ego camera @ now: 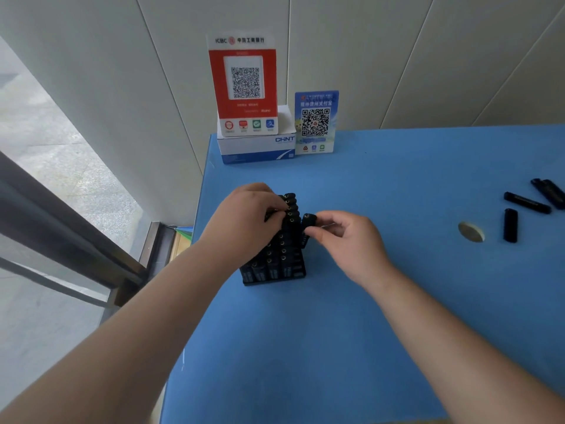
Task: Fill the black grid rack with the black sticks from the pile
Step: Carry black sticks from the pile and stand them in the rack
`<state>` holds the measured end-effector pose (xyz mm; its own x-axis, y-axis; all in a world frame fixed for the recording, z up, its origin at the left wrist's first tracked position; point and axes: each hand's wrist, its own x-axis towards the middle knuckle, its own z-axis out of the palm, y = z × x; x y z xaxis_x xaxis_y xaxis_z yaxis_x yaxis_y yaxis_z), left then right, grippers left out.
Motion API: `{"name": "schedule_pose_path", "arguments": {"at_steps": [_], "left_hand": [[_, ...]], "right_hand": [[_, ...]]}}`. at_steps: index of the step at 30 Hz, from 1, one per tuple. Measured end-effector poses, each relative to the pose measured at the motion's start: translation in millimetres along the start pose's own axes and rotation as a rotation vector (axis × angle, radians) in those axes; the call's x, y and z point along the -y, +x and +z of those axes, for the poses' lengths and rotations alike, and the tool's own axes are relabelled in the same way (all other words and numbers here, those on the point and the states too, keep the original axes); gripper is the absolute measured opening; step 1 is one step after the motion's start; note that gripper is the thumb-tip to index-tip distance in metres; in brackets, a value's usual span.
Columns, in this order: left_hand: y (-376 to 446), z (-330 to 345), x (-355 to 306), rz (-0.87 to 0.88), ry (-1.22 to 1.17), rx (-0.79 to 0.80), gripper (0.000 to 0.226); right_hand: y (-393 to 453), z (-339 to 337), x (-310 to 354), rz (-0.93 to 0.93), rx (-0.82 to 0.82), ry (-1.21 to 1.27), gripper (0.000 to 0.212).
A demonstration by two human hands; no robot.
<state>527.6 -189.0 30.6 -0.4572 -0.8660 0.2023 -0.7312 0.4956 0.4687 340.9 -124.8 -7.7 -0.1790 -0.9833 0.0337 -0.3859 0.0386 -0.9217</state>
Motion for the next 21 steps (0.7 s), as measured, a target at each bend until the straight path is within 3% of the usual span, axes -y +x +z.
{"name": "schedule_pose_path", "arguments": {"at_steps": [4, 8, 11, 18, 21], "left_hand": [[-10.1, -1.7, 6.3, -0.018, -0.052, -0.053, 0.02], [-14.8, -0.1, 9.1, -0.017, -0.089, -0.064, 0.019], [-18.3, -1.7, 10.5, -0.022, -0.116, -0.064, 0.02], [-24.1, -3.8, 18.8, -0.011, -0.152, -0.095, 0.023], [-26.0, -3.4, 18.8, 0.02, -0.137, -0.089, 0.025]], "right_hand": [[2.3, 9.0, -6.9, -0.046, 0.015, -0.078, 0.032], [4.3, 12.7, -14.7, -0.124, 0.008, -0.201, 0.014], [4.4, 17.0, -16.9, -0.165, 0.003, -0.287, 0.013], [-3.0, 16.6, -16.0, 0.043, -0.036, -0.234, 0.01], [-16.6, 9.3, -20.5, 0.09, -0.083, -0.248, 0.018]]}}
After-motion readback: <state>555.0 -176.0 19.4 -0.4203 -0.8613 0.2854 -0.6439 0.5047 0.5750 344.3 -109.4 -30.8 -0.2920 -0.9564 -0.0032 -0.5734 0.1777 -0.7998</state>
